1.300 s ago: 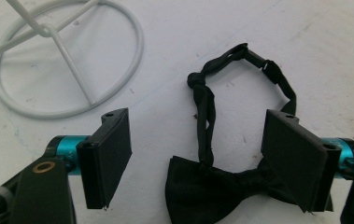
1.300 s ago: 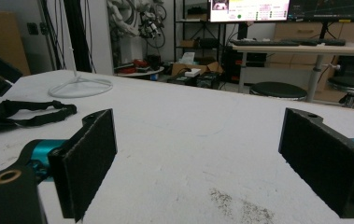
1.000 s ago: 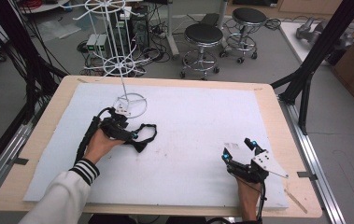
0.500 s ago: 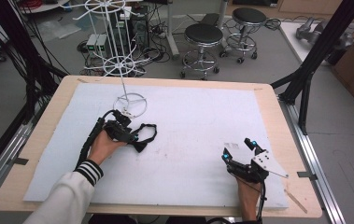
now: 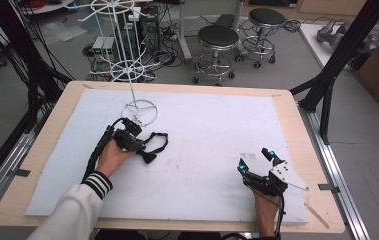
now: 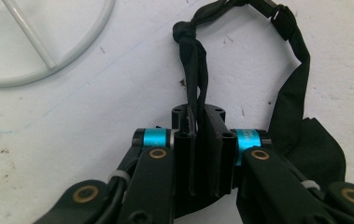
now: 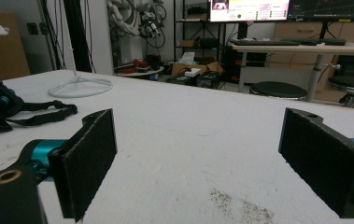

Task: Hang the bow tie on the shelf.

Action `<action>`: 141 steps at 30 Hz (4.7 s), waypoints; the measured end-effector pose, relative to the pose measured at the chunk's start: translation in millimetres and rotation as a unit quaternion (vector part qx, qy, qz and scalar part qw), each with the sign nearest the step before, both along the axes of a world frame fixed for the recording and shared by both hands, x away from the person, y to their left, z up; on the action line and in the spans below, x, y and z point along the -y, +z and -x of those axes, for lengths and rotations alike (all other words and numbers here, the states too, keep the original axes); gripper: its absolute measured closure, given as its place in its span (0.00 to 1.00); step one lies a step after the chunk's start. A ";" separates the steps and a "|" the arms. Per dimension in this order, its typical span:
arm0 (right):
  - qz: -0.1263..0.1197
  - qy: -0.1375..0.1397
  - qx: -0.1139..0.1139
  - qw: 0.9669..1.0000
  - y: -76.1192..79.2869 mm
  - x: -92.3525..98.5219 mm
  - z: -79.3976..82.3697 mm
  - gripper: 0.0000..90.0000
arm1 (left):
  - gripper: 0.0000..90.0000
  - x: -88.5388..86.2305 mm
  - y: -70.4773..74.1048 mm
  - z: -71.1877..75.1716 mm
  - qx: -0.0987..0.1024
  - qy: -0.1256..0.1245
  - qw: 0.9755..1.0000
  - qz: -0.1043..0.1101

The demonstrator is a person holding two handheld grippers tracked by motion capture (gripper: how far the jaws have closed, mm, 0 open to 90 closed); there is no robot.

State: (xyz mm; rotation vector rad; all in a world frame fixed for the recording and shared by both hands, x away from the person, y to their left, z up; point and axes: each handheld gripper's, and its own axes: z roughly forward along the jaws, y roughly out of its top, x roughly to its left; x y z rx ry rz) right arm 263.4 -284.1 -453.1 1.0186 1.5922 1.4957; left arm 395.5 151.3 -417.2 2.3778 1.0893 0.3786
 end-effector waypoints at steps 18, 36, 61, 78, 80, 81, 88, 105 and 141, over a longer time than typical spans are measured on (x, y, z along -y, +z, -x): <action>-0.002 0.000 0.000 1.000 -0.1 0.0 0.0 0.12 | 0.95 -5.7 20.0 12.5 0.082 -0.022 0.996 0.040; -0.002 -0.001 0.000 1.000 0.0 -0.1 0.2 0.12 | 0.95 -24.2 56.3 33.4 0.207 -0.038 0.954 0.212; 0.000 -0.003 -0.001 1.000 0.0 -0.4 0.4 0.12 | 0.95 -53.1 105.1 42.5 0.274 -0.018 0.919 0.281; 0.000 -0.001 0.000 1.000 0.0 -0.1 0.3 0.12 | 0.95 -67.6 120.6 31.1 0.303 0.023 0.910 0.282; 0.000 -0.001 -0.001 1.000 0.0 -0.1 0.3 0.12 | 0.95 -69.4 117.7 28.5 0.307 0.032 0.909 0.281; 0.000 -0.001 -0.001 1.000 0.0 -0.1 0.3 0.12 | 0.95 -70.0 116.2 26.9 0.306 0.037 0.909 0.281; -0.001 -0.001 -0.001 1.000 0.1 -0.1 0.3 0.12 | 0.95 -73.3 104.6 14.8 0.303 0.061 0.911 0.273; 0.001 -0.001 0.000 1.000 0.0 -0.1 0.2 0.12 | 0.95 -72.6 88.1 -3.7 0.284 0.070 0.927 0.233; -0.003 0.001 -0.001 1.000 0.0 0.1 0.0 0.12 | 0.21 -124.5 41.2 45.1 0.245 0.027 0.936 0.252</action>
